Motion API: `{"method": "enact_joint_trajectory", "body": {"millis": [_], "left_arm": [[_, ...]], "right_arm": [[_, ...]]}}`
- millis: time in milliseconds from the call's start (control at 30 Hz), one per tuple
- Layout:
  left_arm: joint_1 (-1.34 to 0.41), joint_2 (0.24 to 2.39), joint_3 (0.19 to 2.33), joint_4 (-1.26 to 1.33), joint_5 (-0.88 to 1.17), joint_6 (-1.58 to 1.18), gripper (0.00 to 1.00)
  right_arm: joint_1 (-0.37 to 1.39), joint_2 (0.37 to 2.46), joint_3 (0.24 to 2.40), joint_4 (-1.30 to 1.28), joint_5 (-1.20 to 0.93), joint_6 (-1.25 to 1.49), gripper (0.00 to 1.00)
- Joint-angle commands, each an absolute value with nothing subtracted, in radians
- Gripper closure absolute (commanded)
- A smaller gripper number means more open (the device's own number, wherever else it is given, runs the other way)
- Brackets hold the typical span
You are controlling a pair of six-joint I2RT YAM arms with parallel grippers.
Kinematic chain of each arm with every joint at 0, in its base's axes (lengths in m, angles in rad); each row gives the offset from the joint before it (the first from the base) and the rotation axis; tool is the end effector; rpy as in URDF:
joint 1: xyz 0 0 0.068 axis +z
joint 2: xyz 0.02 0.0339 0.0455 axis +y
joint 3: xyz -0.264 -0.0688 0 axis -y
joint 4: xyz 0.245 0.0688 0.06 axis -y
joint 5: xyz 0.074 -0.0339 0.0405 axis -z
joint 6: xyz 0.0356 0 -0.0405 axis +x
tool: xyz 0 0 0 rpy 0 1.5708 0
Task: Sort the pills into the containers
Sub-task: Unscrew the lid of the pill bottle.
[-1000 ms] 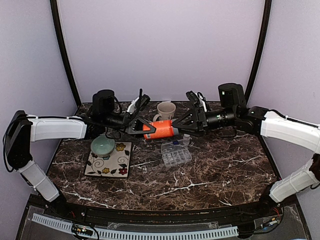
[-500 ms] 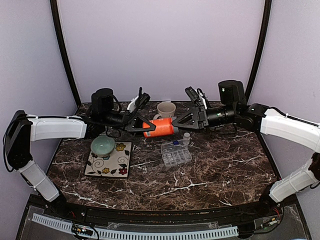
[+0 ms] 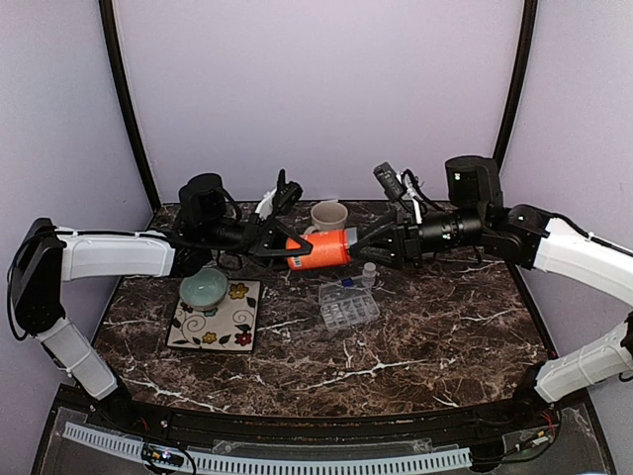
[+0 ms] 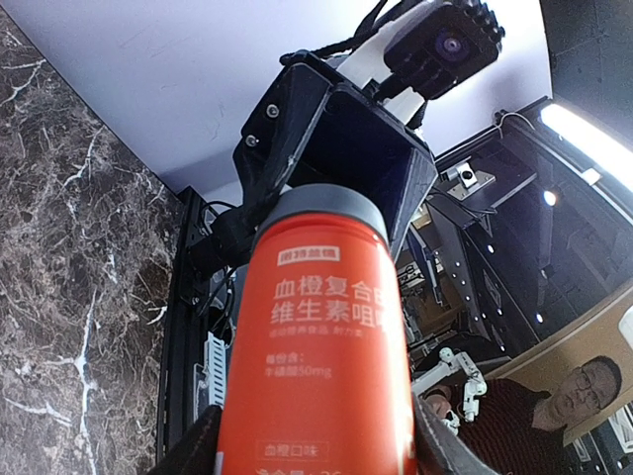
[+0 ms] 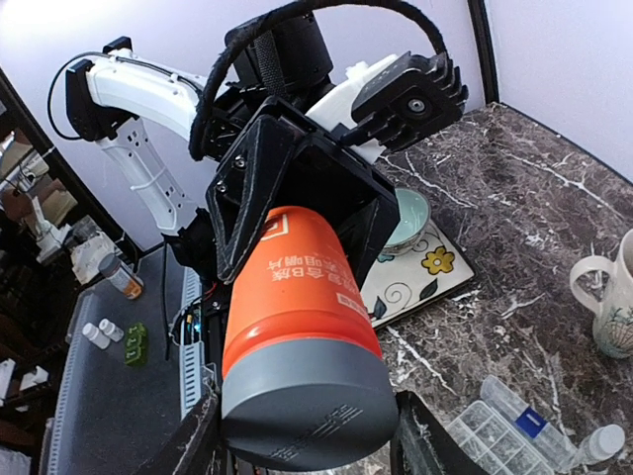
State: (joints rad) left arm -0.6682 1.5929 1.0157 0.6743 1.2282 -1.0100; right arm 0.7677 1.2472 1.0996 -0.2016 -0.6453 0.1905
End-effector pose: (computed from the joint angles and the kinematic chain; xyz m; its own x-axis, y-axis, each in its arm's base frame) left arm 0.2535 -0.2428 0.3024 -0.7589 0.2366 -0.6067 0.5665 -0.2195 -0.7943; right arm 0.1891 0.2123 0.3521 -0.4238 -0.1988 -0.8837 -0.8975 0.2240 0.3800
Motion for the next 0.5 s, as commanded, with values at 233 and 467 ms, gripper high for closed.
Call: {"method": "enact_joint_trajectory", "body": {"millis": [233,467], "left_arm": [[-0.655,1.582,1.020,0.932,1.321,-1.154,1.00],[-0.655,1.587,1.020,0.939,1.331,-1.158,1.00]], "right_arm": [[0.836,1.163,1.039,-0.333,-0.215,-0.098,1.00],[0.867,1.130,0.993,-0.281,-0.112,-0.122,0.88]]}}
